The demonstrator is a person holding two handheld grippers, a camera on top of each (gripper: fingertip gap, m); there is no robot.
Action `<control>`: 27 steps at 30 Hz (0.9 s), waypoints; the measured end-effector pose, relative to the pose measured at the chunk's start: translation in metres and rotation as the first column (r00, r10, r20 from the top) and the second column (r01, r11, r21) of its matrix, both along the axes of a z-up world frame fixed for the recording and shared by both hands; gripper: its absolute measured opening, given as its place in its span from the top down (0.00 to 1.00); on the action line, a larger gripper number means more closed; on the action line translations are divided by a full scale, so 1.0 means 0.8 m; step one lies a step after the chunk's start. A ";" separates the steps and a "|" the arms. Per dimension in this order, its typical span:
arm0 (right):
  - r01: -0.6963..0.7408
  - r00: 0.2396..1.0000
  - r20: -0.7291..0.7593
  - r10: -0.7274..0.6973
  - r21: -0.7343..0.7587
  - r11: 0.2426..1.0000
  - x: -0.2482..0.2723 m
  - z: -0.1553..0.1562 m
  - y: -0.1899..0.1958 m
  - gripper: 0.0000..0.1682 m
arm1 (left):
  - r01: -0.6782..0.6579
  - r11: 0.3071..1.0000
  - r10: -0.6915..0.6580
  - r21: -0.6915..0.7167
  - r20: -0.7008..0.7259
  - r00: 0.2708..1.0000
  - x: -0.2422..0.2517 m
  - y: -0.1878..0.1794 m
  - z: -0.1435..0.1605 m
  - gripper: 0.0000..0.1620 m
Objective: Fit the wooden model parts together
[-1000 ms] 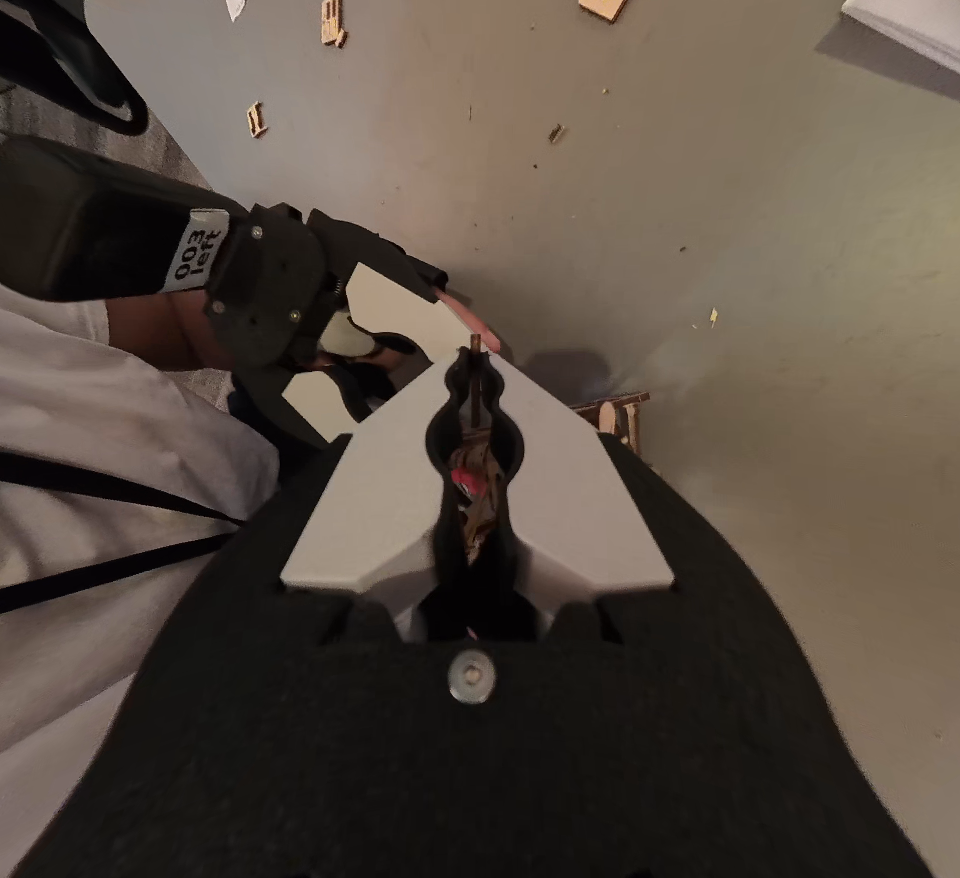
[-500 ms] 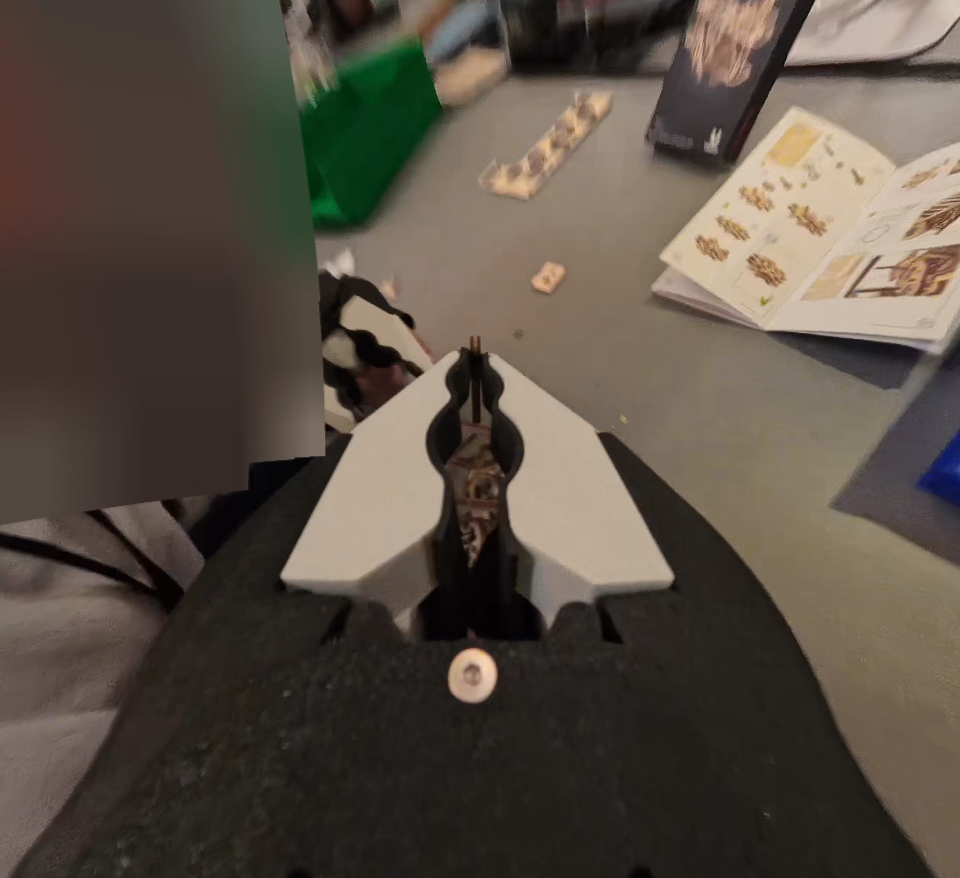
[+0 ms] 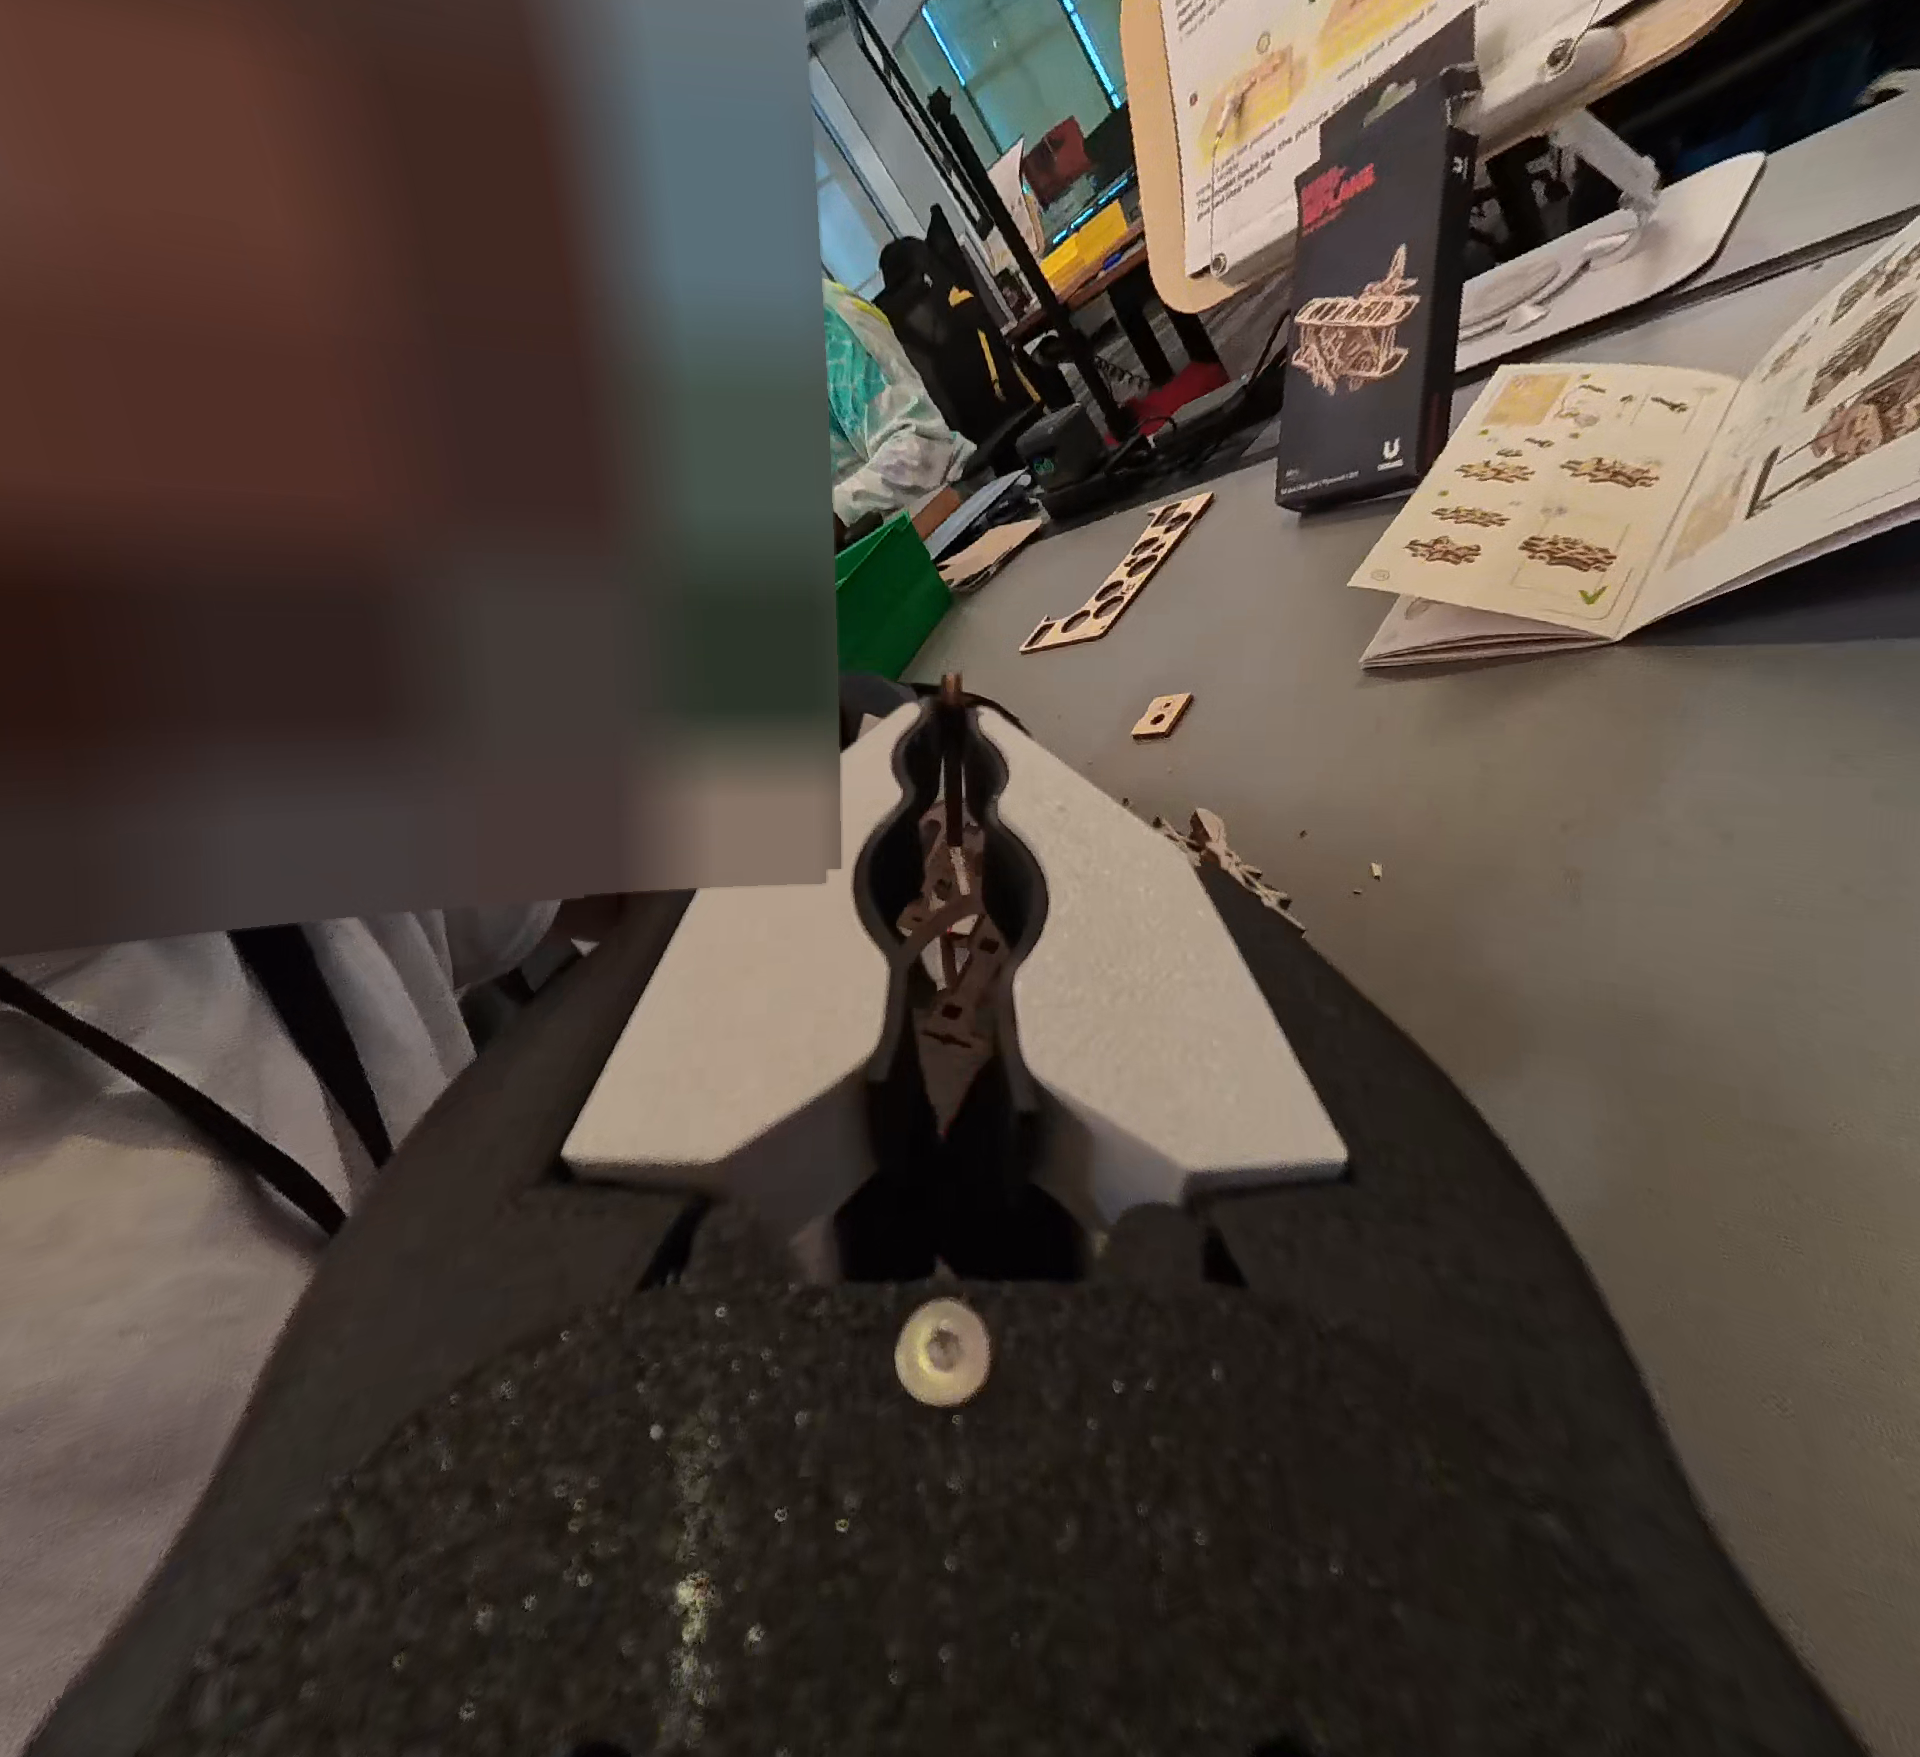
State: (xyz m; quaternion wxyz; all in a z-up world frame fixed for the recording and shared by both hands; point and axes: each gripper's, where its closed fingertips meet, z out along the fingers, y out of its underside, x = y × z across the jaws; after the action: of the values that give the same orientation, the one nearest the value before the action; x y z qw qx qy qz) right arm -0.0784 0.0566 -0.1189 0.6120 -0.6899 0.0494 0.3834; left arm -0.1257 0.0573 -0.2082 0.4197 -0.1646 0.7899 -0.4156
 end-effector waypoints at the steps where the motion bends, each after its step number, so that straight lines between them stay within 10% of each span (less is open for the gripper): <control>1: 0.001 1.000 0.010 -0.001 -0.002 1.000 -0.001 -0.001 0.002 0.99 | 0.018 1.000 -0.018 -0.019 -0.006 1.000 -0.001 -0.003 0.000 0.62; 27: -0.034 0.997 0.065 0.042 -0.114 0.993 -0.013 -0.032 0.025 1.00 | 0.042 0.999 -0.041 -0.013 0.066 0.997 0.001 -0.011 0.008 0.77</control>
State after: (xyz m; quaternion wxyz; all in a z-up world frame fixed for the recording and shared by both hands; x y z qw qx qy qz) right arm -0.0891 0.0763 -0.1447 0.5662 -0.7366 0.0371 0.3680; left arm -0.1251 0.0484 -0.2018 0.4356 -0.1376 0.7758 -0.4351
